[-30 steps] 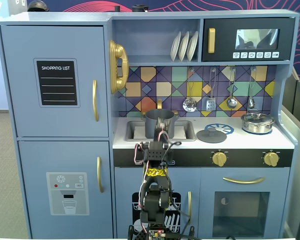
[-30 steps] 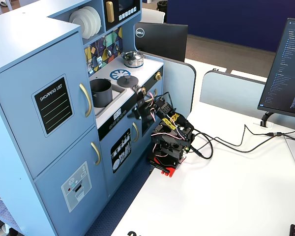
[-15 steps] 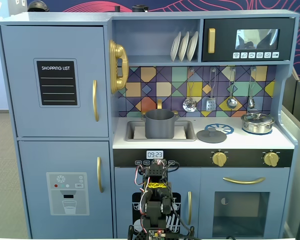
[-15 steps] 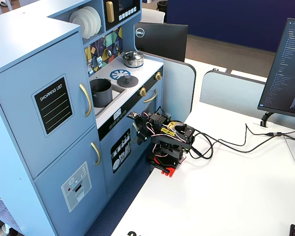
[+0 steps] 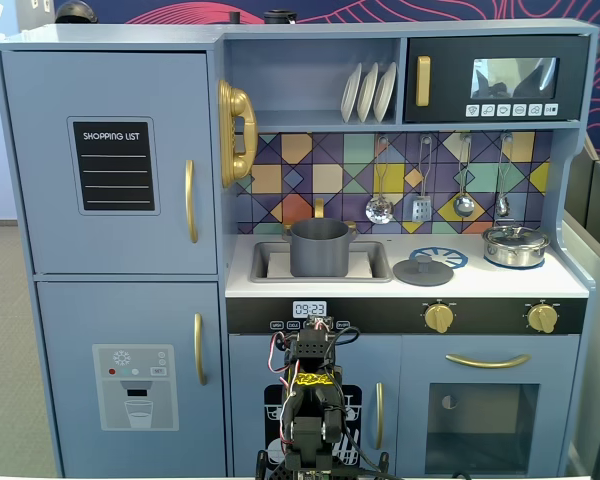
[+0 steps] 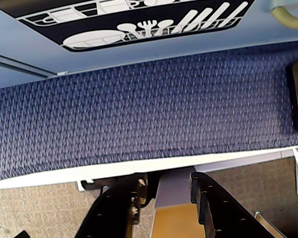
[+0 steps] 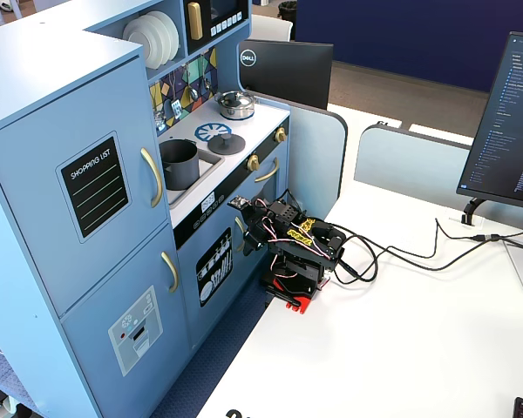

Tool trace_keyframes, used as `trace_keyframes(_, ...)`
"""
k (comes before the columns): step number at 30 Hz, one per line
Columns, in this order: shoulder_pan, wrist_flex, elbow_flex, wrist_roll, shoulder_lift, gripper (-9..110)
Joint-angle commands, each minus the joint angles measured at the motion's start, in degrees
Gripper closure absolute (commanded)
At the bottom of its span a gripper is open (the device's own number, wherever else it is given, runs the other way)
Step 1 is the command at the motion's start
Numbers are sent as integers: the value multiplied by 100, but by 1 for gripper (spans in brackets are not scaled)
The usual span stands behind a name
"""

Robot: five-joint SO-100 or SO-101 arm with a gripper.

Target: Take off the lid from the gray recipient and place it on the counter

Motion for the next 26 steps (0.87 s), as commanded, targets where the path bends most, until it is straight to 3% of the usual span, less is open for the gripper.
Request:
trace_keyframes(1,149,1046,0,-35,-35,97)
trace_keyframes(26,149,1046,0,-35,-35,93)
